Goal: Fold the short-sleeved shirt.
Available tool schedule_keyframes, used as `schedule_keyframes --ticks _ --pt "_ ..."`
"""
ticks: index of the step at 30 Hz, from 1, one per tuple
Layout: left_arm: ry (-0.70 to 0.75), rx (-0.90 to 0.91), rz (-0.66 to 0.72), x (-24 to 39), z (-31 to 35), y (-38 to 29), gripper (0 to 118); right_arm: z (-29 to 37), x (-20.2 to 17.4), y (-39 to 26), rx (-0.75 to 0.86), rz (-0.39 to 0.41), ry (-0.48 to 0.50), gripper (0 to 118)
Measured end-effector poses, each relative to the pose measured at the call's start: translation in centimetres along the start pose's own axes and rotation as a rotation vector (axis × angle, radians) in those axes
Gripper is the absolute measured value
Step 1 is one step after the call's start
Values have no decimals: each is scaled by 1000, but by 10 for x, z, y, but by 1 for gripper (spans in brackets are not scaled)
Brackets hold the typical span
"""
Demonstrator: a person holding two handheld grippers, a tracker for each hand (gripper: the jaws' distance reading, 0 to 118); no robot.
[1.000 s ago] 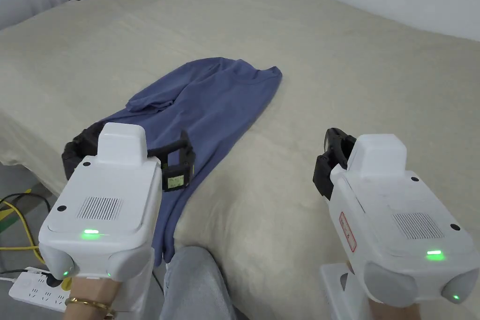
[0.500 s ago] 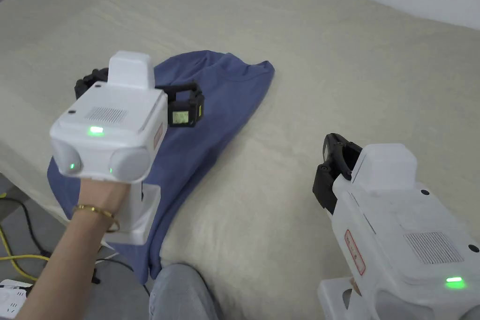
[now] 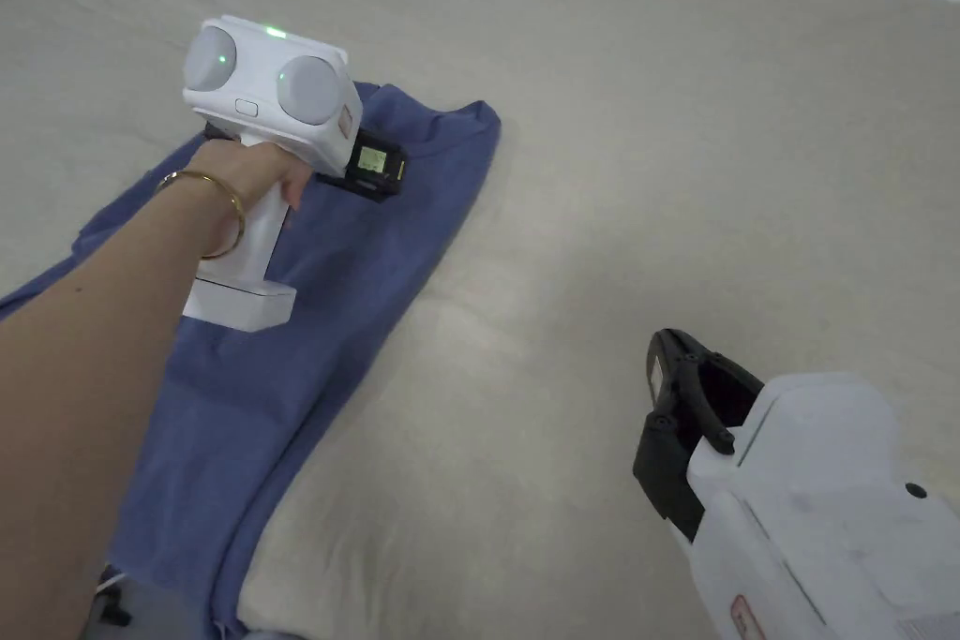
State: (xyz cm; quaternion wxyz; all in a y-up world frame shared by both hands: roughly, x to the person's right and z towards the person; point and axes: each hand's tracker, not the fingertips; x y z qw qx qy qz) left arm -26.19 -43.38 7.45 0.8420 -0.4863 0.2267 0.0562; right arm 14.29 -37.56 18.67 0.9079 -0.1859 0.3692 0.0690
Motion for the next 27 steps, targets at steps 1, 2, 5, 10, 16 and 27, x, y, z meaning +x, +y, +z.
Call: schedule_keyframes --ticks 1,2,5,10,16,27 --pt "0 -47 -11 1 -17 2 112 -3 2 -1 -8 1 -7 0" --pt "-1 -83 -13 2 -28 4 109 -6 4 -1 -14 3 -15 0" --pt "-3 -201 -17 5 -55 3 91 -13 12 -5 -22 -6 -39 0" --pt "-129 -175 81 -5 -42 4 3 -20 20 -11 -37 -27 -62 0" --pt "-87 -46 167 2 -20 -24 0 3 22 -18 -35 -53 -99 0" --pt "-107 252 296 -32 144 -28 0 84 22 -6 60 -93 -142 0"
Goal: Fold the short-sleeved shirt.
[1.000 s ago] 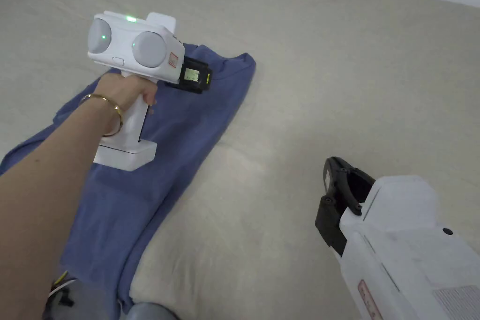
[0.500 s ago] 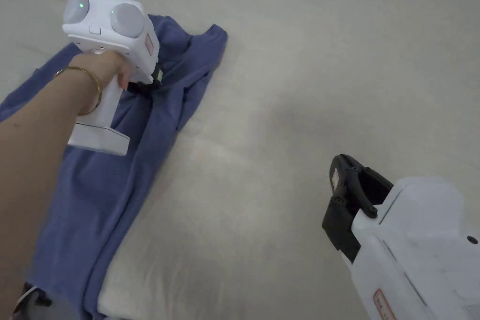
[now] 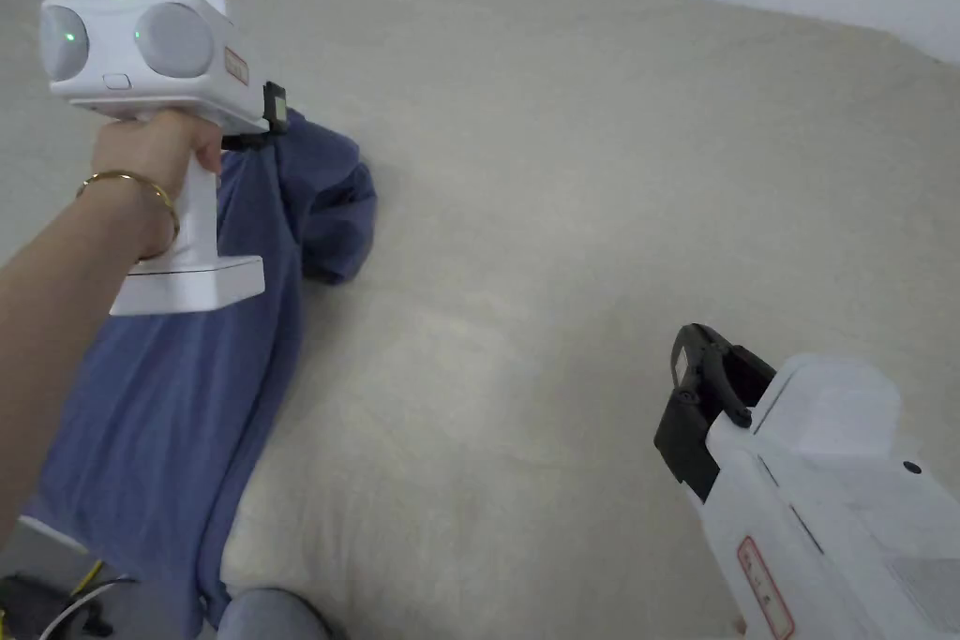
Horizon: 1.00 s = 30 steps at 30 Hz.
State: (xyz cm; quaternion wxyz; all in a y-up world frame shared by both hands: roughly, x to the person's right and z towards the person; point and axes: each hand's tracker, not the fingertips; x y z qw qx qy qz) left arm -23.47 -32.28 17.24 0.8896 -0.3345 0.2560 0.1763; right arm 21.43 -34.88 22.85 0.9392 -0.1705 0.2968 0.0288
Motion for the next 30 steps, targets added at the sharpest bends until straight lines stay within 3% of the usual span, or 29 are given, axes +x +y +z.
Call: schedule_keyframes --ticks 5,9,18,24,30 --pt "12 162 -65 16 101 40 0 35 0 6 56 -4 14 0" --pt "-83 327 -94 56 198 64 0 64 6 10 106 -7 10 0" --pt "-320 617 -225 161 333 110 0 126 44 10 183 -24 -137 0" --pt "-452 617 -296 237 350 109 0 164 82 8 219 -45 -279 0" --pt "-540 515 -385 307 315 77 0 200 113 -3 220 -70 -399 0"
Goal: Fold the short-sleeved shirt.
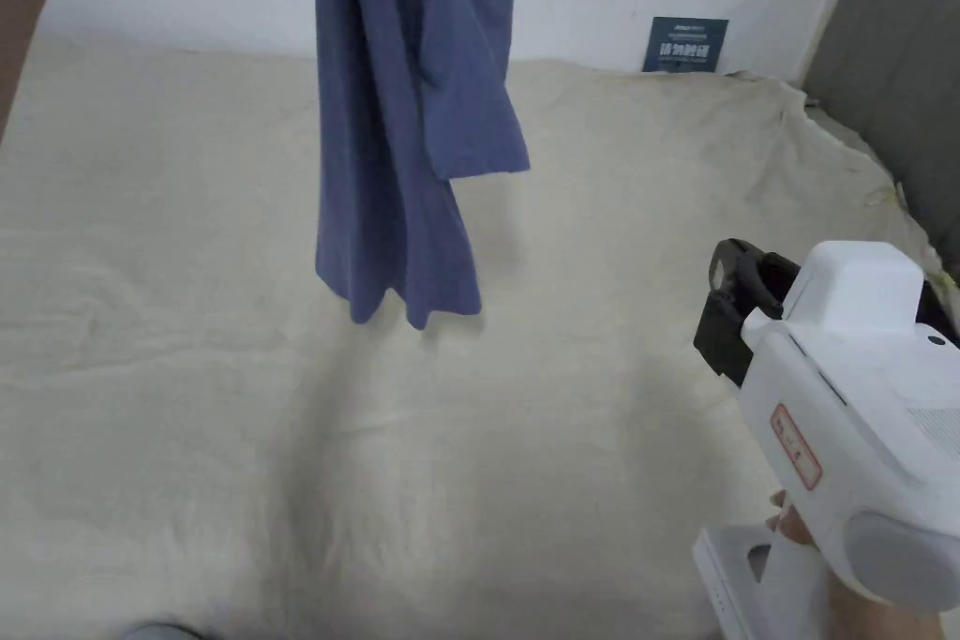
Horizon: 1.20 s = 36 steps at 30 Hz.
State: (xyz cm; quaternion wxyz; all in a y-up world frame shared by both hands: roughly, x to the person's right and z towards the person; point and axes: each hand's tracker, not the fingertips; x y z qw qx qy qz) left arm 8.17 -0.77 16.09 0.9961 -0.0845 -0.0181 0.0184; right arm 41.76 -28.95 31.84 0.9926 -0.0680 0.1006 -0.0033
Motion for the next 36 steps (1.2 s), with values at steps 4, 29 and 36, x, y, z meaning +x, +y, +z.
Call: schedule_keyframes --ticks 4,29,36 --pt "-61 -136 -26 30 -38 -56 0 7 19 -5 -12 -13 -57 0" --pt "-138 -846 -15 121 -112 -438 27 -28 32 -47 -162 -49 -80 0" --pt "-141 -599 296 66 -78 -368 118 -29 31 -30 -141 -2 -71 0"
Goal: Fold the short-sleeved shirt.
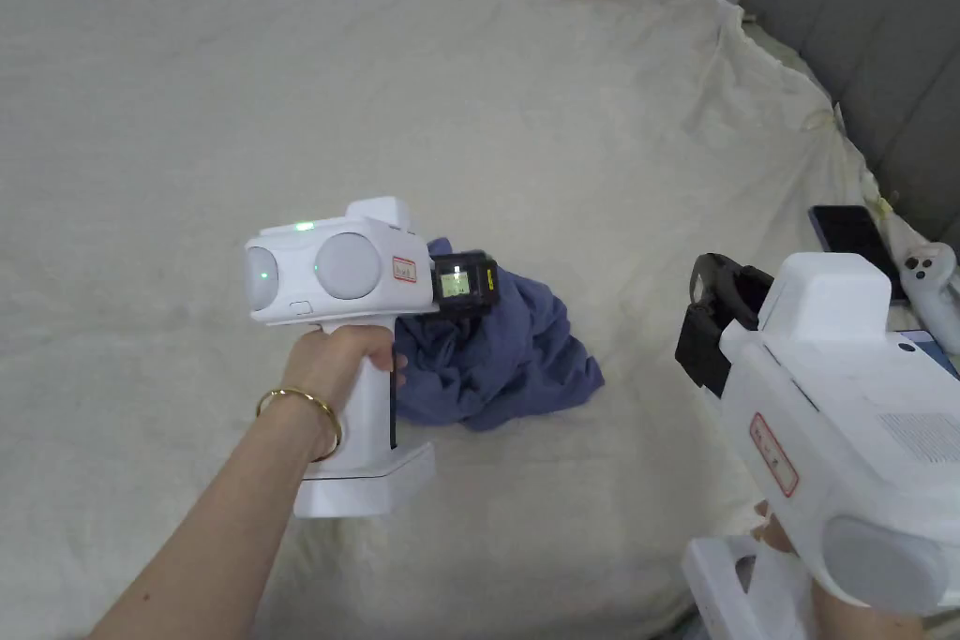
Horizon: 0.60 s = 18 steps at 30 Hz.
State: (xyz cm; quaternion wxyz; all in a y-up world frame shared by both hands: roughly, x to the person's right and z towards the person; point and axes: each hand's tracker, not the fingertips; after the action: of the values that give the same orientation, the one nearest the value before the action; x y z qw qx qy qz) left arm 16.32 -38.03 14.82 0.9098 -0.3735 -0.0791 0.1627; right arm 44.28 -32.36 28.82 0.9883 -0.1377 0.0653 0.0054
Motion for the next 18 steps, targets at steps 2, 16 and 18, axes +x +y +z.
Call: schedule_keyframes --ticks 2,16,18 --pt "45 100 -40 -6 28 10 118 0 -1 5 13 9 7 0" --pt "426 598 -350 -25 140 -54 59 -18 -35 -4 83 37 66 0" --pt "407 604 -338 -28 144 -63 36 -18 -39 -11 82 27 75 0"
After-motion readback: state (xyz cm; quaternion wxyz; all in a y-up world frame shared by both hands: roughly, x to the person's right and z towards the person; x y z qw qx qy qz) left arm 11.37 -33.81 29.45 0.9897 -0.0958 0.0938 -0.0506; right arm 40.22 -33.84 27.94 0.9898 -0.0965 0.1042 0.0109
